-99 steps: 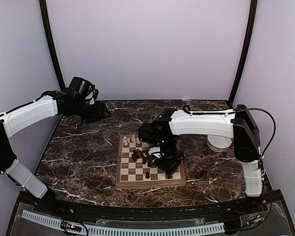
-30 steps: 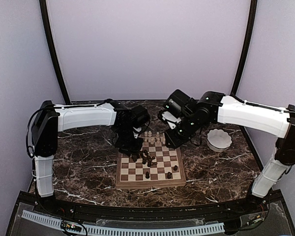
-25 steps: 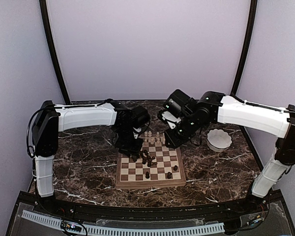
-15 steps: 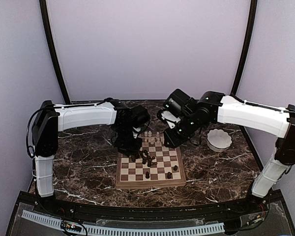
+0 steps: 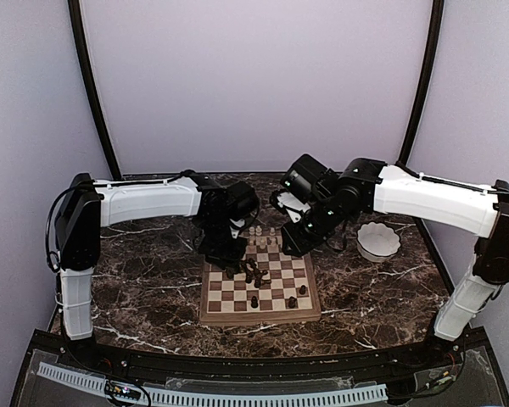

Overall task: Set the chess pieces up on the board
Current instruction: Pick up the knight from the chessboard.

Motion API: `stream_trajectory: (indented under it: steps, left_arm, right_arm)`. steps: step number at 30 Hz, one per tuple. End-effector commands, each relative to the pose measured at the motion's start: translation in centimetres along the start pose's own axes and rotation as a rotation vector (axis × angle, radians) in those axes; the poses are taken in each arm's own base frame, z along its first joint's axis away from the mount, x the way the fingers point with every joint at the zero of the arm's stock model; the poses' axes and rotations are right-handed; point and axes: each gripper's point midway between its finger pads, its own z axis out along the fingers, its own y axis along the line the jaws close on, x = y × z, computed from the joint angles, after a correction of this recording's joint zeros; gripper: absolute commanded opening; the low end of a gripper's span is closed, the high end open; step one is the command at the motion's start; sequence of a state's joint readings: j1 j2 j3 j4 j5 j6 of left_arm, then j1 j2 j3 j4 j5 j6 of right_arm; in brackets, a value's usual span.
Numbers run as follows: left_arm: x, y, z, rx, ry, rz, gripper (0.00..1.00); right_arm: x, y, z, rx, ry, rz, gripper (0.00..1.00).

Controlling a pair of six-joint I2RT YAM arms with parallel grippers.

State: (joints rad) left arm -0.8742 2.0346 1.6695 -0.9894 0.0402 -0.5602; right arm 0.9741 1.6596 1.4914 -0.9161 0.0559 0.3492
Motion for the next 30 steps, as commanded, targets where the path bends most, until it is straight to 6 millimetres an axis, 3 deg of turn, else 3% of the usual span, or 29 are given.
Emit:
stream_trajectory:
  steps: [1, 11, 15, 21, 25, 30]
  left_arm:
    - [-0.1, 0.2, -0.3, 0.025, -0.013, -0.004, 0.3]
    - [0.4, 0.4, -1.0, 0.027, 0.01, -0.016, 0.16]
    - [1.4, -0.2, -2.5, 0.087, 0.027, 0.003, 0.09]
    - [3.9, 0.6, -3.5, 0.096, 0.058, 0.032, 0.0]
    - [4.9, 0.8, -3.7, 0.111, 0.044, 0.084, 0.0]
    - [6.0, -0.8, -5.0, 0.193, -0.029, 0.182, 0.0]
  right_arm:
    - [-0.9, 0.2, -0.1, -0.013, -0.022, 0.006, 0.31]
    - [-0.8, 0.2, 0.0, -0.014, -0.018, 0.006, 0.31]
    - [-0.9, 0.3, 0.1, -0.015, -0.017, 0.001, 0.31]
    - [-1.0, 0.4, 0.3, -0.016, -0.017, -0.006, 0.31]
    - [-1.2, 0.4, 0.4, -0.016, -0.016, -0.011, 0.31]
    - [-1.3, 0.4, 0.4, -0.014, -0.018, -0.014, 0.31]
